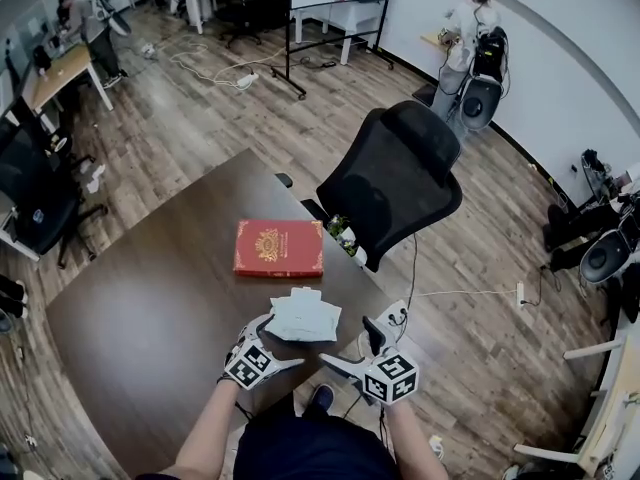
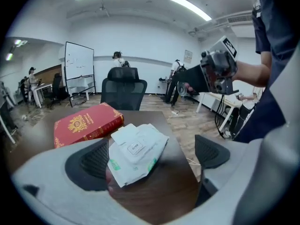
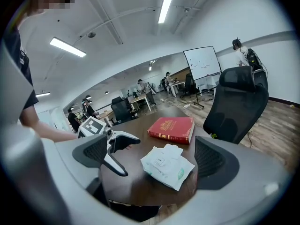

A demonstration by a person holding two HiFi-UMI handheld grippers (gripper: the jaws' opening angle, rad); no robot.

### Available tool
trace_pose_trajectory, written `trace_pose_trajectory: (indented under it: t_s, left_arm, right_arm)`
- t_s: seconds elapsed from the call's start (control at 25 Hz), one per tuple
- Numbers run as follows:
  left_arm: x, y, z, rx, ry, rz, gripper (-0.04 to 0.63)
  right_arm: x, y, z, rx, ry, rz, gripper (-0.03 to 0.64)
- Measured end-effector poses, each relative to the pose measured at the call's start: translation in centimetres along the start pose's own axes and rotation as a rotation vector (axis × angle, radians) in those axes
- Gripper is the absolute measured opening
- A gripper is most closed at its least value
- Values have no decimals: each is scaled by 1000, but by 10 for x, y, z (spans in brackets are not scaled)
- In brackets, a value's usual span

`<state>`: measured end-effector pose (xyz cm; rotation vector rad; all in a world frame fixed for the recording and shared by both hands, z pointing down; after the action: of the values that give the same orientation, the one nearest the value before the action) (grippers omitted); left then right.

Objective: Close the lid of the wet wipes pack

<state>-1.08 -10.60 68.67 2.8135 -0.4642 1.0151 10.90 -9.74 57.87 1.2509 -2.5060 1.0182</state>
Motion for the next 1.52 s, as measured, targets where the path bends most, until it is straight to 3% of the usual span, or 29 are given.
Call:
trace_pose_trajectory:
  t_s: [0.2, 0.44, 0.6, 1.16, 1.52]
  left_arm:
    - [35, 3, -22, 45, 77, -50, 565]
    - [63, 19, -56, 62, 209, -38, 554]
    - [71, 23, -68, 67, 251, -36, 545]
    - [87, 33, -80, 7, 275, -12, 512]
    - [88, 34, -78, -24, 250, -3, 506]
  right_arm:
    - [12, -2, -2, 14, 12, -1, 589]
    - [26, -10, -10, 23, 38, -13, 588]
    - [34, -18, -14, 28, 59, -19, 584]
    - [90, -53, -24, 4, 138, -29, 551]
    - [140, -90, -48, 117, 233, 0, 532]
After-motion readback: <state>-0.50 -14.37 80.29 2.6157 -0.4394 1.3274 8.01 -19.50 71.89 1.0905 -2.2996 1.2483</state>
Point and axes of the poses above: the fingertips, and each gripper's own axes: x forward along the fingers, y to its left, z out of its top, the point moved 2 cm from there along -x, backward along the fingers, and after that the axes turned 10 degrees about x, right-handed, at the moved point
